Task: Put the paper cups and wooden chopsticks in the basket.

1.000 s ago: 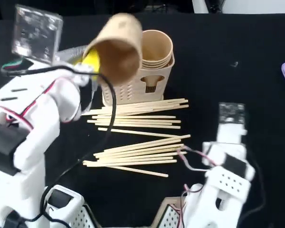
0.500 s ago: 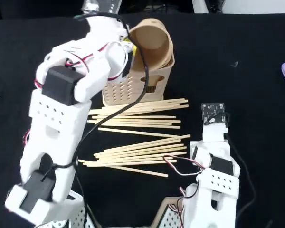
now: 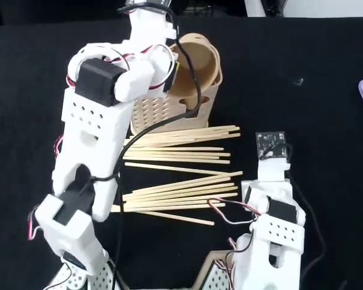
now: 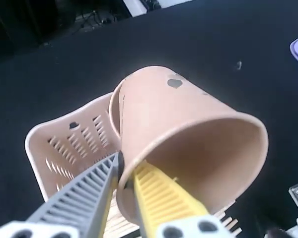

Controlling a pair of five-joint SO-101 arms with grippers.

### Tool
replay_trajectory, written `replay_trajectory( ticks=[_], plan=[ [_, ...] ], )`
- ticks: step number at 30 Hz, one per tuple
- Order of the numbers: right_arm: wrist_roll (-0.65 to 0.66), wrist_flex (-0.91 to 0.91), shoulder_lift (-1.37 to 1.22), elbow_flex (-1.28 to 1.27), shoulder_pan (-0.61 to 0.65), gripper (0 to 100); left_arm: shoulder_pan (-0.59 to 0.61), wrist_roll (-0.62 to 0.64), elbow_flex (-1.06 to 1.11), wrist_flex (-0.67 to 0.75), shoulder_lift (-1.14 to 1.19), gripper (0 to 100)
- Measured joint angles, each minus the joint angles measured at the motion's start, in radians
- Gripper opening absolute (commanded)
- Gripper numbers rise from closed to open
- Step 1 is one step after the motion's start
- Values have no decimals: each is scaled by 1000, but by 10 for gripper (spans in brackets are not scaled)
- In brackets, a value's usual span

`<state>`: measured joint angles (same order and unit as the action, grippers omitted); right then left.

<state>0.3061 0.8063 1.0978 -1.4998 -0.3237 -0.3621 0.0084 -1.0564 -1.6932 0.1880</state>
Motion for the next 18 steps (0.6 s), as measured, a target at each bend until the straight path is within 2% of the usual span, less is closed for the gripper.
replay_trajectory(
  ticks=[13,18],
  plan=[
    [0,0,0,0,0,11,2,-43,-35,15,87,35],
    [0,0,0,0,0,11,2,-43,-35,15,87,156]
  ],
)
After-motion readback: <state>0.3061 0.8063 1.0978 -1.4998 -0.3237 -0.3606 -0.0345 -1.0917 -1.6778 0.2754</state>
